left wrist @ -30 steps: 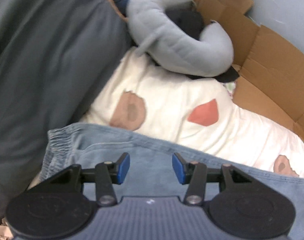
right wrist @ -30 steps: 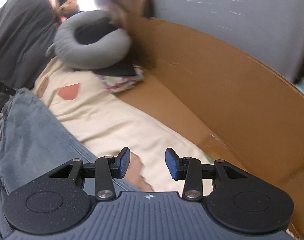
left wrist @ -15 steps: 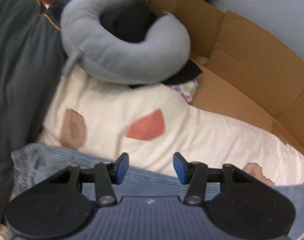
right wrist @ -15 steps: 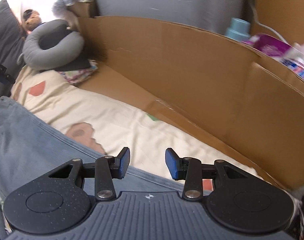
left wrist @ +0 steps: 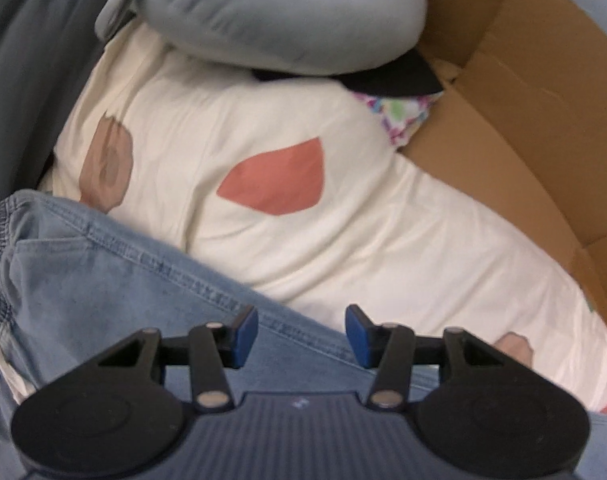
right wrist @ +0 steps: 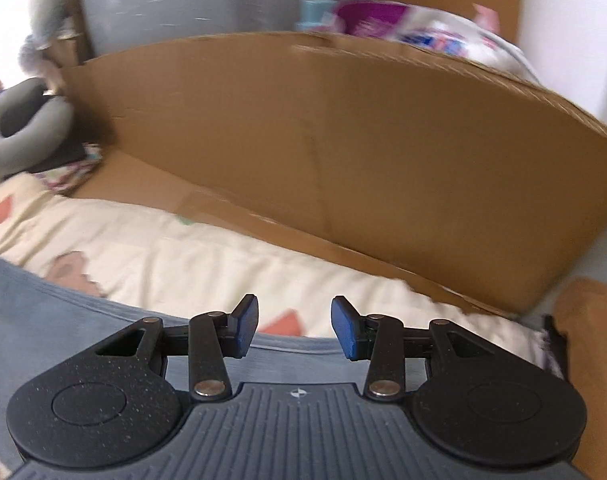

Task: Fold clothes

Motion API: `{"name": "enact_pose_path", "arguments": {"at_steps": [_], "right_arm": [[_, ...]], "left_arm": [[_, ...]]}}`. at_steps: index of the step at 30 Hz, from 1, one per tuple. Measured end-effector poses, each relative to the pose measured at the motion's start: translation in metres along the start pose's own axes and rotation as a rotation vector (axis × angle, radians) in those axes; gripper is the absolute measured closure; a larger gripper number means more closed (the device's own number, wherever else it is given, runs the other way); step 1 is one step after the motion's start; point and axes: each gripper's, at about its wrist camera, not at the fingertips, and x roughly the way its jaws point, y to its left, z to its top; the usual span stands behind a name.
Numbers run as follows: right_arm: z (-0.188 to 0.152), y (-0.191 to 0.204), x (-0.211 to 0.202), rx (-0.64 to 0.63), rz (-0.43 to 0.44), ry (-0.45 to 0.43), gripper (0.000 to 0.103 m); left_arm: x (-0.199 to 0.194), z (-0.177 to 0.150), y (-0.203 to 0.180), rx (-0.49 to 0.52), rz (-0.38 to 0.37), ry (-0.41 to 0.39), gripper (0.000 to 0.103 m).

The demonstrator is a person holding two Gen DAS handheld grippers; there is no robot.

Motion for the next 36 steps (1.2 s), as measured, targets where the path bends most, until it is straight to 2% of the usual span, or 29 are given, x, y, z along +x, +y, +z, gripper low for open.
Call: {"name": "enact_pose_path", "arguments": {"at_steps": [3, 7, 12, 22, 23, 24, 25, 26, 27, 29, 35, 36], "right_arm": [[-0.008, -0.023, 0.005, 0.052, -0.072, 0.009, 0.056], [-0.015, -0.053, 0.012, 0.123, -0.122, 0.021, 0.056], [-0.019, -0.063, 0.027, 0.151, -0.089, 0.050, 0.055], [-0.023, -0.055, 0.064, 0.122, -0.067, 0.158, 0.054], [-0.023, -0.055, 0.064, 0.117, -0.062, 0.158, 0.055], [-0.023, -0.055, 0.063, 0.113, -0.056, 0.159, 0.060], [-0.022, -0.054, 0.063, 0.109, -0.050, 0.159, 0.073], [-0.022, -0.054, 0.061, 0.110, -0.040, 0.157, 0.081], [-0.022, -0.054, 0.058, 0.110, -0.033, 0.150, 0.085], [-0.022, -0.054, 0.050, 0.108, -0.024, 0.125, 0.085], [-0.013, -0.051, 0.025, 0.094, -0.040, 0.034, 0.087], [-0.011, -0.051, 0.023, 0.091, -0.046, 0.023, 0.087]], "left_arm": [[0.010, 0.004, 0.009, -0.046, 0.009, -0.006, 0.050], [0.021, 0.004, 0.026, -0.118, 0.030, 0.012, 0.051], [0.033, 0.003, 0.039, -0.161, 0.040, 0.029, 0.051], [0.054, 0.007, 0.053, -0.234, 0.034, 0.044, 0.049], [0.054, 0.007, 0.052, -0.232, 0.037, 0.044, 0.048], [0.055, 0.007, 0.052, -0.228, 0.041, 0.044, 0.049], [0.055, 0.007, 0.052, -0.223, 0.045, 0.043, 0.052], [0.054, 0.008, 0.052, -0.218, 0.050, 0.041, 0.059], [0.053, 0.008, 0.052, -0.216, 0.053, 0.040, 0.063], [0.051, 0.010, 0.056, -0.227, 0.047, 0.044, 0.074], [0.044, 0.012, 0.073, -0.300, -0.006, 0.034, 0.094], [0.041, 0.012, 0.074, -0.308, -0.014, 0.026, 0.095]]}}
